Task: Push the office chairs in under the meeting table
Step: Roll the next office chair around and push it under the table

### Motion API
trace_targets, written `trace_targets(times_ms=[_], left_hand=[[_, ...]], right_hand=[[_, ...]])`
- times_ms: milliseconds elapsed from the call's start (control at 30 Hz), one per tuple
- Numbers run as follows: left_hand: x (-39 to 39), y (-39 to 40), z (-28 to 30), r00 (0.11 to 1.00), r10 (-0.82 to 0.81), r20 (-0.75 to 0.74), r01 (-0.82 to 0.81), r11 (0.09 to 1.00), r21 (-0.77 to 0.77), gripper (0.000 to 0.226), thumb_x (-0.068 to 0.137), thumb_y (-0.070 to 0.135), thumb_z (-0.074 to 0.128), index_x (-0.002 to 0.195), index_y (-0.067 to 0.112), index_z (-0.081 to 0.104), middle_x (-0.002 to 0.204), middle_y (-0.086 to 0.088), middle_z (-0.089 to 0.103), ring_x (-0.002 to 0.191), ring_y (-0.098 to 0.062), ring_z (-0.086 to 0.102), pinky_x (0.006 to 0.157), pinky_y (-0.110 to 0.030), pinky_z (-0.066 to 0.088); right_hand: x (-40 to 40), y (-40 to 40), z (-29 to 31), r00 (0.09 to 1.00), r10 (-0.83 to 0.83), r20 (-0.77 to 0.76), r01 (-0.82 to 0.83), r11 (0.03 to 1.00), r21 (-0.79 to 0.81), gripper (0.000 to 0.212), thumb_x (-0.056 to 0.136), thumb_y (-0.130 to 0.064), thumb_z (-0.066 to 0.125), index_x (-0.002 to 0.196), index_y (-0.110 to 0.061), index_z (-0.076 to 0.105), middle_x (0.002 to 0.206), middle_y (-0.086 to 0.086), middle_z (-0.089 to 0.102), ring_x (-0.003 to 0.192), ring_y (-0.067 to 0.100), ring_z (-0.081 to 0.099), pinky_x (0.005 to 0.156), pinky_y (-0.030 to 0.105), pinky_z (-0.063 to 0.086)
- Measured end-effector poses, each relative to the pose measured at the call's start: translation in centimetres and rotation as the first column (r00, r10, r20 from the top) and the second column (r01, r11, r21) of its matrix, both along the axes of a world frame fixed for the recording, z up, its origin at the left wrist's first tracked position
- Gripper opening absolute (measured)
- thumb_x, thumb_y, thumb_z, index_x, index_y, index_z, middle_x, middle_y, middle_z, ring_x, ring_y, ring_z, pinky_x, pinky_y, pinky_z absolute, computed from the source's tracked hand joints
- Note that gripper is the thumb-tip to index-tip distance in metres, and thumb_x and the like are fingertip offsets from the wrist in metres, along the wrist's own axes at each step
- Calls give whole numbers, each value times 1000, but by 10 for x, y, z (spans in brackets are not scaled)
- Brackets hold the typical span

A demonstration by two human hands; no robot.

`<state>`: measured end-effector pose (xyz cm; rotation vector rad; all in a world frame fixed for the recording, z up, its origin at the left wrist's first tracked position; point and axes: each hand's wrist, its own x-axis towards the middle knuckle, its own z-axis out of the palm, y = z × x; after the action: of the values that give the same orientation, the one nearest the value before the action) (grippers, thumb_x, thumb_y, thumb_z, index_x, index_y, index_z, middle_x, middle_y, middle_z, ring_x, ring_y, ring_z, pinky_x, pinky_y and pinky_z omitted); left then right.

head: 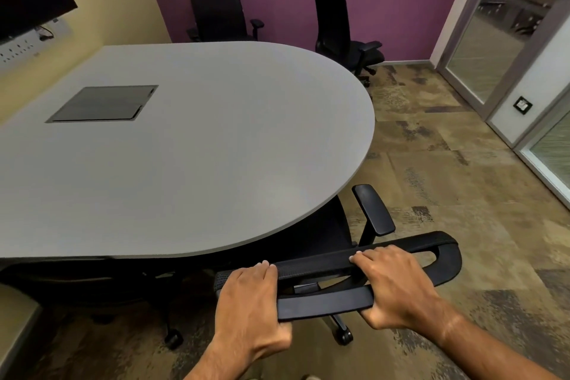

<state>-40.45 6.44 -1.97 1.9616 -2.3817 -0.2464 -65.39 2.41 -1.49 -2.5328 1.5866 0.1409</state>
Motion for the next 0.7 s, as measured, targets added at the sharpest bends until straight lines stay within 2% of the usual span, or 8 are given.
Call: trace_targets(times_ms=[100, 367, 467, 567, 633, 700], left_hand=[[5, -8, 5, 1000, 11, 7, -11, 1000, 20, 70, 40, 51, 44, 93, 13, 70, 90, 0, 71, 79, -20, 67, 76, -34, 56], [0, -12, 6, 1000, 18, 25, -20, 995, 95, 68, 40, 49, 54, 95, 12, 70, 92, -2, 70, 81, -21, 67, 78, -35, 55], [-11, -12, 7, 999, 19, 29, -22, 994, 103, 75, 50, 50, 46, 112, 12, 66, 110, -3, 68, 100, -22, 64, 93, -35, 49], [-23, -10, 12, 999, 1, 45, -7, 992, 122, 80, 62, 49, 42, 134, 14, 49, 136, -3, 54, 125, -20, 49, 109, -33, 31], [-28, -10, 14, 998, -17, 63, 8, 990, 139, 80, 67, 49, 44, 140, 15, 40, 145, -2, 45, 132, -19, 40, 113, -31, 22], [-30, -11, 15, 997, -28, 67, 19, 991, 132, 80, 69, 49, 45, 141, 15, 39, 146, -2, 43, 133, -19, 38, 114, -31, 20]], right_hand=[[5, -8, 0, 1000, 8, 9, -8, 1000, -11, 58, 55, -57, 50, 94, -18, 67, 81, -3, 67, 73, 22, 64, 71, 39, 53], [-3, -16, -2, 999, 36, 16, -36, 999, -35, 63, 48, -51, 58, 100, -16, 69, 87, -1, 70, 78, 22, 67, 70, 37, 55], [-14, -21, 0, 999, 41, 15, -40, 998, -48, 66, 47, -51, 59, 103, -16, 70, 91, 0, 72, 80, 22, 69, 71, 34, 55], [-23, -25, 2, 999, 49, 2, -49, 997, -55, 68, 48, -51, 54, 104, -17, 70, 92, 0, 72, 82, 21, 70, 71, 35, 55], [-27, -27, 3, 998, 60, -6, -60, 997, -54, 69, 48, -50, 53, 105, -16, 71, 94, 0, 73, 83, 21, 70, 72, 35, 55], [-30, -28, 2, 997, 70, -12, -71, 996, -52, 70, 48, -51, 54, 106, -16, 71, 96, 1, 73, 84, 21, 70, 73, 36, 55]])
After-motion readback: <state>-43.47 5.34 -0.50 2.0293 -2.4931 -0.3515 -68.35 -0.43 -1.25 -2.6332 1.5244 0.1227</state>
